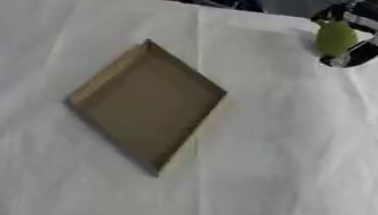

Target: Pick up objects on the table and place them in the box.

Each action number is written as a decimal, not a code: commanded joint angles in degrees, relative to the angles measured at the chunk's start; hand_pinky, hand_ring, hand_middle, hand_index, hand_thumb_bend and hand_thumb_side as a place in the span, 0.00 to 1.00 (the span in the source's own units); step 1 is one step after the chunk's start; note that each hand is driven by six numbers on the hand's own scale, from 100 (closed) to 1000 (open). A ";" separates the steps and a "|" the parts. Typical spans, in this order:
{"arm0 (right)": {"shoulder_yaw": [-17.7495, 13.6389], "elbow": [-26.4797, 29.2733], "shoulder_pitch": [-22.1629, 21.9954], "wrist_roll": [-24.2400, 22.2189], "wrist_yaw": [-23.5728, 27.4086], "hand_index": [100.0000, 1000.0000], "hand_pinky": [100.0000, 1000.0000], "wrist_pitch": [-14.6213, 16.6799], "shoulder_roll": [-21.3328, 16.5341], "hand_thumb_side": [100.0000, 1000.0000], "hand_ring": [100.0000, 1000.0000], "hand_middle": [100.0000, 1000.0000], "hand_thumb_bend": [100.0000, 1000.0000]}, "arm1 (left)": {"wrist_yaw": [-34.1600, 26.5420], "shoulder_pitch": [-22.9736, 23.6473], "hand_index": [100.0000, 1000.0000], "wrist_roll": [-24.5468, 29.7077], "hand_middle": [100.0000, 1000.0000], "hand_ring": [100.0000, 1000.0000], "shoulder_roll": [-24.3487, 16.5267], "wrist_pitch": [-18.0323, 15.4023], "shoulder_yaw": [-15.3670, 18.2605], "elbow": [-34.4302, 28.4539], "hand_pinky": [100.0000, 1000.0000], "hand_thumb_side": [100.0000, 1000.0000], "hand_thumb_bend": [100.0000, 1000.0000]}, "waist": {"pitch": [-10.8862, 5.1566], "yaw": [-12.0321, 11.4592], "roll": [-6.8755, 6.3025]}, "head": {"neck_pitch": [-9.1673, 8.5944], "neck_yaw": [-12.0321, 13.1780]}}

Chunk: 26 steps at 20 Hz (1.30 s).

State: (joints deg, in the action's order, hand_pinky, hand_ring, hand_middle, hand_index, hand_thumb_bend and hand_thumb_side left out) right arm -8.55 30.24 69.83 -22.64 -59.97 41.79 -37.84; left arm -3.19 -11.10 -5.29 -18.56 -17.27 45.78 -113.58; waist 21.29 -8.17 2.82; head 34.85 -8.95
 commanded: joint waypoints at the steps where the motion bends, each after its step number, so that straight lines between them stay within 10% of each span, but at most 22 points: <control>1: -1.38 1.77 1.41 0.71 -0.50 0.91 0.86 -1.18 -1.71 0.00 0.92 0.87 0.29 | -0.12 -0.07 0.76 0.30 0.56 0.55 -1.09 -0.13 0.64 -1.01 0.46 0.52 0.00 | -0.93 -0.06 -0.21 | -1.21 -0.28; 13: -6.37 3.57 1.76 5.43 -6.03 0.91 0.86 -13.03 -3.74 0.00 0.94 0.89 0.31 | -0.27 0.00 0.76 1.05 0.56 0.54 -0.62 -0.53 0.84 -0.98 0.46 0.52 0.00 | 0.69 -1.52 0.10 | -2.10 -0.70; 26: -8.96 3.54 1.99 8.17 -7.00 0.91 0.85 -18.39 -6.46 0.00 0.94 0.88 0.31 | -1.12 0.68 0.76 2.76 0.56 0.54 -0.86 -3.73 1.73 2.42 0.45 0.52 0.00 | 2.27 -3.29 0.78 | -2.69 -1.92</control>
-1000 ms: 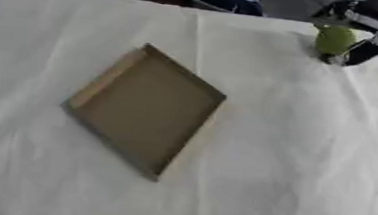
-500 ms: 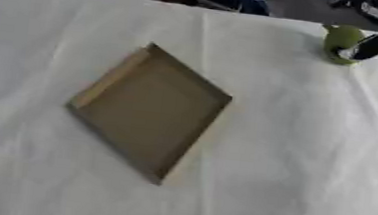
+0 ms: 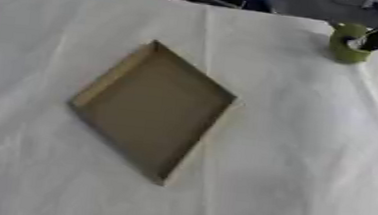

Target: Pick up objects on the table and place them in the box.

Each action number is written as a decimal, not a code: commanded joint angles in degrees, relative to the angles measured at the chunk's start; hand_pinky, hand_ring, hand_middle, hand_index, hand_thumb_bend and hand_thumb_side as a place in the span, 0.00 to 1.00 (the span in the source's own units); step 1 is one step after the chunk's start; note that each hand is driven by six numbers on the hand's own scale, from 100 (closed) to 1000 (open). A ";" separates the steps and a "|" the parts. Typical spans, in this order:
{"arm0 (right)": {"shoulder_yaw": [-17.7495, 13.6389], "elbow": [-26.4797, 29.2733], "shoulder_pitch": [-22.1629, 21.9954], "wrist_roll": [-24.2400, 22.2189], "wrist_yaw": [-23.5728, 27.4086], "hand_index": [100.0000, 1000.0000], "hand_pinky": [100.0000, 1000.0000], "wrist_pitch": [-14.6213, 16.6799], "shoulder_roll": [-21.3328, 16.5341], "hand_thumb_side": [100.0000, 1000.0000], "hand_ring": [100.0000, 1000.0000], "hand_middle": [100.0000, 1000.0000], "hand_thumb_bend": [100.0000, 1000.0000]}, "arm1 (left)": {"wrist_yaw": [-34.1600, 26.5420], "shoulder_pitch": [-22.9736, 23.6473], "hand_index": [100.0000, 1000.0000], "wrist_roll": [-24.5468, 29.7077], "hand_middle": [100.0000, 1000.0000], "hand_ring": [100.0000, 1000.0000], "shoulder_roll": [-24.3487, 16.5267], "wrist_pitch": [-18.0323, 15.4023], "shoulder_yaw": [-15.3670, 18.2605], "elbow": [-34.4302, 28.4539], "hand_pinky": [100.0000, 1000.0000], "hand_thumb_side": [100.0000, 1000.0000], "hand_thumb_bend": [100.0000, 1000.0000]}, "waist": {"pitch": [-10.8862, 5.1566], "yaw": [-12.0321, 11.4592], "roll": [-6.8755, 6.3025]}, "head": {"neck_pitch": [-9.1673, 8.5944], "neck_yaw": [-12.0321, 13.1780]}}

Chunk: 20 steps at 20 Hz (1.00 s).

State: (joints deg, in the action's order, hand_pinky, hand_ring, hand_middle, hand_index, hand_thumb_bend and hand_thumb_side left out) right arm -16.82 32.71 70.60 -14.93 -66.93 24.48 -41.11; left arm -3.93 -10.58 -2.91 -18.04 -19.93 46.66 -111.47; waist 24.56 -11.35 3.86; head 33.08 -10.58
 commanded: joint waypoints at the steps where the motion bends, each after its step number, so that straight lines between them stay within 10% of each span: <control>1: -0.89 0.95 1.13 0.54 0.17 0.91 0.86 -1.48 -3.48 0.00 0.94 0.89 0.31 | -0.52 0.18 0.76 0.55 0.56 0.54 -1.45 -1.48 0.95 0.73 0.45 0.52 0.00 | -0.83 -0.17 -0.22 | -1.06 -0.30; 20: -1.53 -1.25 -0.40 1.86 2.43 0.91 0.86 -4.66 -5.95 0.00 0.94 0.88 0.32 | -2.32 0.82 0.76 2.84 0.56 0.53 -1.99 -7.47 2.01 7.03 0.45 0.51 0.00 | 1.08 -1.75 -0.26 | -2.49 -0.98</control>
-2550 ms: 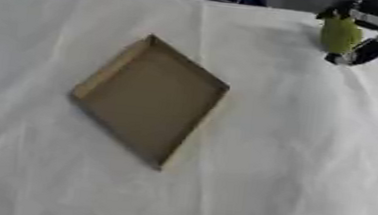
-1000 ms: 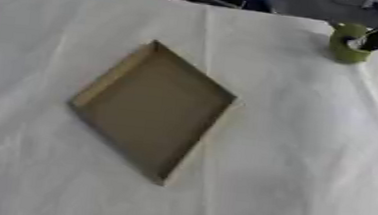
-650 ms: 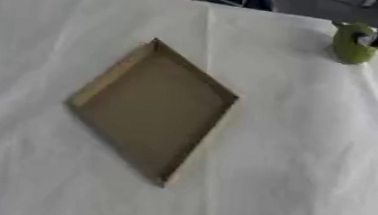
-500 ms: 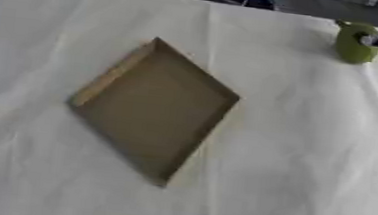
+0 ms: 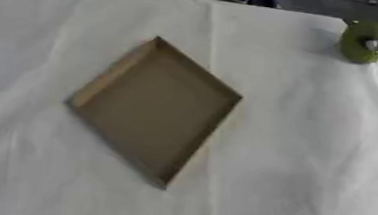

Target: Pick up objects on the table and place them in the box.

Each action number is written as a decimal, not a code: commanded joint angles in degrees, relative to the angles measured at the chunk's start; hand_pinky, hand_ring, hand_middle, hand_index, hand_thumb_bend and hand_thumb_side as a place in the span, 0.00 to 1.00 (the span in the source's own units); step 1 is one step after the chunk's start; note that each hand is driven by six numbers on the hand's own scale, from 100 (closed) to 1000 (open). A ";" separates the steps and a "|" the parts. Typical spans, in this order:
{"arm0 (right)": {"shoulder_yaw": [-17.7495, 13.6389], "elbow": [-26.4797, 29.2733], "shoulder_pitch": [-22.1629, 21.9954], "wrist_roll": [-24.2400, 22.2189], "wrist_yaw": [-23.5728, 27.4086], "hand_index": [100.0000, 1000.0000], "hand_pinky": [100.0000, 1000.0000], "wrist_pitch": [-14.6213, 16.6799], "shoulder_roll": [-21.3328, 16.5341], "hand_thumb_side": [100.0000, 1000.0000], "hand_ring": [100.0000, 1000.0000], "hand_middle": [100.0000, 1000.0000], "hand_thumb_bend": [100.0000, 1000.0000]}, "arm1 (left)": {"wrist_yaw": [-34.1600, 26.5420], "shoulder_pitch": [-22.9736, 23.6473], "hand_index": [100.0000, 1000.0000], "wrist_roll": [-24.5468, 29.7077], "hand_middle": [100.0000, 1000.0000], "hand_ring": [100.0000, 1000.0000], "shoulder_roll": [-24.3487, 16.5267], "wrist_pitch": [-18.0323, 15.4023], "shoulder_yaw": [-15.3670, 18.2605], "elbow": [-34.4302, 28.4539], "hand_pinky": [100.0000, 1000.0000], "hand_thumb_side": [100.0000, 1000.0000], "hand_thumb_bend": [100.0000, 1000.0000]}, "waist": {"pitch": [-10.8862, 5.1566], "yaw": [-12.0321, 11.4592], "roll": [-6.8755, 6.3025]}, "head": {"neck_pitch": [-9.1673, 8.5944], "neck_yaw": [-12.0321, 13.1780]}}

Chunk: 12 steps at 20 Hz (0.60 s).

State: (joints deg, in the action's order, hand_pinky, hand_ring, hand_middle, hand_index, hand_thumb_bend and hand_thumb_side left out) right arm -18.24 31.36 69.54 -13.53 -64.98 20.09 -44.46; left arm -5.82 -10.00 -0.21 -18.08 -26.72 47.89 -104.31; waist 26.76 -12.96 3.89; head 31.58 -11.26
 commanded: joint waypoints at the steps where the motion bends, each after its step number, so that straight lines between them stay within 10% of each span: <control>1: -0.08 -0.04 0.59 0.62 0.49 0.91 0.86 -0.41 -2.69 0.00 0.94 0.88 0.32 | -0.50 0.26 0.76 0.20 0.56 0.53 -1.97 -0.86 0.79 0.03 0.45 0.51 0.00 | -1.06 -0.25 -0.27 | -1.07 -0.36; 12: 0.85 -0.94 -0.35 1.78 0.83 0.90 0.85 0.58 -3.03 0.00 0.91 0.86 0.32 | -2.03 -0.12 0.78 -1.85 0.60 0.57 -3.89 -2.17 0.47 -0.53 0.48 0.49 0.00 | -1.89 -0.04 -0.68 | 0.38 -0.91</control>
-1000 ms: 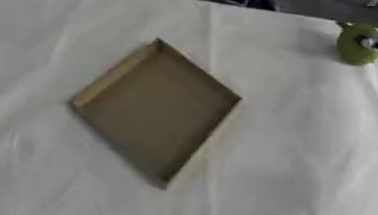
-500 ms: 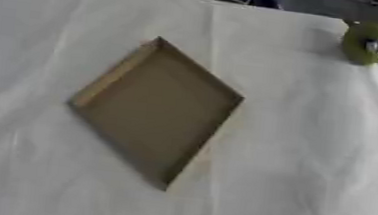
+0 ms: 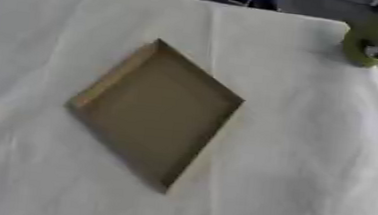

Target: Pick up objects on the table and place them in the box.

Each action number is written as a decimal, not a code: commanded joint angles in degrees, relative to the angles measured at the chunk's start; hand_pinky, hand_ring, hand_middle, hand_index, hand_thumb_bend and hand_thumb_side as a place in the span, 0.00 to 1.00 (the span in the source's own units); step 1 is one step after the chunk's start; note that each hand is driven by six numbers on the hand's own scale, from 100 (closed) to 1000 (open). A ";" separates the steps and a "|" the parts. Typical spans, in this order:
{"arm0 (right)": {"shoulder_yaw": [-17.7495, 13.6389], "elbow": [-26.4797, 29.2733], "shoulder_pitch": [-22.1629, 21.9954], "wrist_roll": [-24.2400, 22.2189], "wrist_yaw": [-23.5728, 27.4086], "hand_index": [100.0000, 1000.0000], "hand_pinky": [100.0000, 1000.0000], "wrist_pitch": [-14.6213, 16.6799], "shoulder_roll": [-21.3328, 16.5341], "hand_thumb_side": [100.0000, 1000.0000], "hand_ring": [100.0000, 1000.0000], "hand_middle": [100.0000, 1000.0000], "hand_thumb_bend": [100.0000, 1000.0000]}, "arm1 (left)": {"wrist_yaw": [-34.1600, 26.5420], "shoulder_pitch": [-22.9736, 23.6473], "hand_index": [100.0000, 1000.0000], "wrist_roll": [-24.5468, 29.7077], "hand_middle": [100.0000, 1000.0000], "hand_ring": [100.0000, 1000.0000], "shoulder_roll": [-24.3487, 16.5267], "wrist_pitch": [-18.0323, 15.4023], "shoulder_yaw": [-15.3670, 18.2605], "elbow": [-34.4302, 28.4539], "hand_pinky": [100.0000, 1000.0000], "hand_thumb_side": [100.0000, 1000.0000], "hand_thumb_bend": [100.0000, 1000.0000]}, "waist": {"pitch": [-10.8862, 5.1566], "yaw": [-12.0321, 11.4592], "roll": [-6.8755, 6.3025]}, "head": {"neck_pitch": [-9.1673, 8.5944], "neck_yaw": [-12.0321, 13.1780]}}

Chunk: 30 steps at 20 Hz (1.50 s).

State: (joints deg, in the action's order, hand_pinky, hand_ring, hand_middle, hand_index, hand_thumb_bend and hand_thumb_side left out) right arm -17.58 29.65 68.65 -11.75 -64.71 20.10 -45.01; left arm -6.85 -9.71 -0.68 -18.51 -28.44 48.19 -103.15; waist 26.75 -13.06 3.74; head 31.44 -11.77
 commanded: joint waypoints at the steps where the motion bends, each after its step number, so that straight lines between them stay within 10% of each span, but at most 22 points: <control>1: 0.18 0.87 0.35 -0.15 0.55 0.90 0.85 0.65 -2.54 0.00 0.91 0.85 0.31 | -1.60 -0.94 0.80 -2.33 0.63 0.62 -4.34 -0.65 -0.32 -2.39 0.51 0.42 0.00 | -2.22 0.11 -0.78 | 0.97 -0.47; 9: -0.25 2.64 -0.51 -2.60 -0.82 0.90 0.84 0.42 -1.83 0.00 0.90 0.84 0.29 | -6.87 -9.12 0.85 -9.81 0.72 0.74 -15.78 -6.00 -6.14 -3.27 0.65 0.16 0.06 | -4.76 0.79 -3.73 | 3.47 -1.05; 30: -3.18 9.87 0.42 -14.73 2.80 0.91 0.85 -0.01 0.32 0.00 0.91 0.84 0.12 | -21.10 -5.41 0.86 -29.09 0.71 0.75 -44.83 -10.58 -9.24 27.72 0.77 0.28 0.01 | -7.64 1.31 -6.89 | 5.41 -2.67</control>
State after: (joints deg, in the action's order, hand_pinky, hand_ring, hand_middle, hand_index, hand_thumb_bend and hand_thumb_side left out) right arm -20.47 37.95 67.62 -25.86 -62.84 20.03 -43.61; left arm -27.74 -14.77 -28.15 -59.12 -38.07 39.02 -76.71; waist 20.51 -11.68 -3.07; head 37.24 -14.30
